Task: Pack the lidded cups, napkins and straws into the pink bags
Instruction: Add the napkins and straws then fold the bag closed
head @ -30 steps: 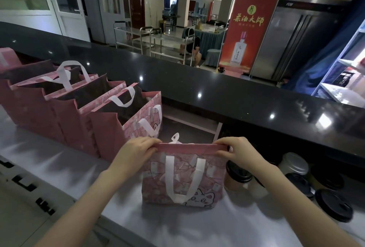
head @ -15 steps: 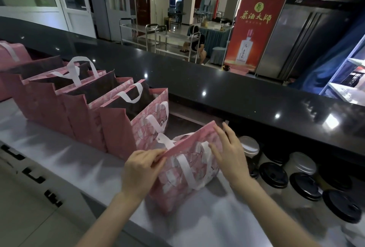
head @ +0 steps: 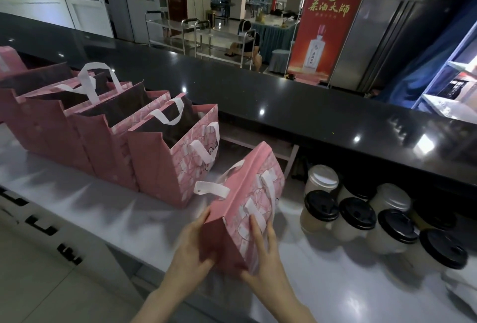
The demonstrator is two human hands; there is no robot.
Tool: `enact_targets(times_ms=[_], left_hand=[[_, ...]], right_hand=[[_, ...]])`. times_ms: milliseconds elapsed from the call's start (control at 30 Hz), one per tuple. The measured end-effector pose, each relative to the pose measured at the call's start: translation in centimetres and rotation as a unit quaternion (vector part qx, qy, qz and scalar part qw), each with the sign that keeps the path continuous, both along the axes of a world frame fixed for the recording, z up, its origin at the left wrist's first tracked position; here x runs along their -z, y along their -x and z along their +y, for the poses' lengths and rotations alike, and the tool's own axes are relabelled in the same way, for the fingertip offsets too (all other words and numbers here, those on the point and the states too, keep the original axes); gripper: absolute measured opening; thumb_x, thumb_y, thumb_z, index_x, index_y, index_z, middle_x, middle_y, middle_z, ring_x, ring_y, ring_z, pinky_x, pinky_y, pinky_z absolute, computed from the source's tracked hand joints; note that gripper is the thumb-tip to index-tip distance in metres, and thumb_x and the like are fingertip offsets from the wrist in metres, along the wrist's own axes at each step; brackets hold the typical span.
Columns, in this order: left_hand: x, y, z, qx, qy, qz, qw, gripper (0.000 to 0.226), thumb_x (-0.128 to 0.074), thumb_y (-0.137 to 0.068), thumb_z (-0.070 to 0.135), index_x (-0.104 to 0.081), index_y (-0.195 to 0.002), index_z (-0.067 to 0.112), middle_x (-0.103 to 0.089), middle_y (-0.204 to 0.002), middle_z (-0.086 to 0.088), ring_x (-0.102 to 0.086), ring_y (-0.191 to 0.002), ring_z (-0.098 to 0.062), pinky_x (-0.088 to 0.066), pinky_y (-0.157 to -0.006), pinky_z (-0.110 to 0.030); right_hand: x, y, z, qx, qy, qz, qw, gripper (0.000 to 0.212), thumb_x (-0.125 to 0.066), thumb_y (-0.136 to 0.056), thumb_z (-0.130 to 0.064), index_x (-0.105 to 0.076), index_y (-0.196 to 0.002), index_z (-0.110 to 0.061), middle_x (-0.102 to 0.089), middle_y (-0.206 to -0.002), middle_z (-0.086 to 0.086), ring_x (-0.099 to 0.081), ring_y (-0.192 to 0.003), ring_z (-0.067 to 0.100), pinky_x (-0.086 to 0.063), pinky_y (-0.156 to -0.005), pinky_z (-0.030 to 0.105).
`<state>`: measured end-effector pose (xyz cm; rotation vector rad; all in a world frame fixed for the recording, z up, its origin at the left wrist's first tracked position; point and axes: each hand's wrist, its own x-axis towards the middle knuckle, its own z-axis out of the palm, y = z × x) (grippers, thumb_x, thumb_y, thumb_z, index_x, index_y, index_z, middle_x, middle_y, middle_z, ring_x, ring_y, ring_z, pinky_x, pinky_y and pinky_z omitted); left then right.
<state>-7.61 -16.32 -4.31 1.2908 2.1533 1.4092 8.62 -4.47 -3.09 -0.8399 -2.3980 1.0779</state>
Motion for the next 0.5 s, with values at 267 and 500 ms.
enact_targets(times_ms=[267, 500], left_hand=[[-1.2, -0.6, -0.3, -0.029, -0.046, 0.032, 0.998, 0.113, -0.074, -0.071, -0.008, -0.018, -0.147, 0.054, -0.033, -0.14, 0.041, -0.035, -0.124, 0.022, -0.03, -0.098, -0.001], [-9.1, -0.3, 0.5, -0.042, -0.145, 0.12, 0.981, 0.113, -0.082, -0.068, -0.007, -0.024, -0.148, 0.048, -0.037, -0.135, 0.043, -0.043, -0.116, 0.023, -0.036, -0.088, 0.002]], right_hand=[[-1.3, 0.6, -0.4, 0.001, 0.04, 0.085, 0.996, 0.11, -0.073, -0.068, -0.004, -0.013, -0.143, -0.057, -0.009, -0.157, -0.011, -0.007, -0.146, 0.006, -0.031, -0.113, 0.028], [-8.1, 0.3, 1.5, -0.015, 0.008, 0.191, 0.981, 0.091, -0.073, -0.08, -0.009, -0.025, -0.143, -0.053, -0.023, -0.152, -0.021, -0.024, -0.142, 0.004, -0.051, -0.097, 0.035]])
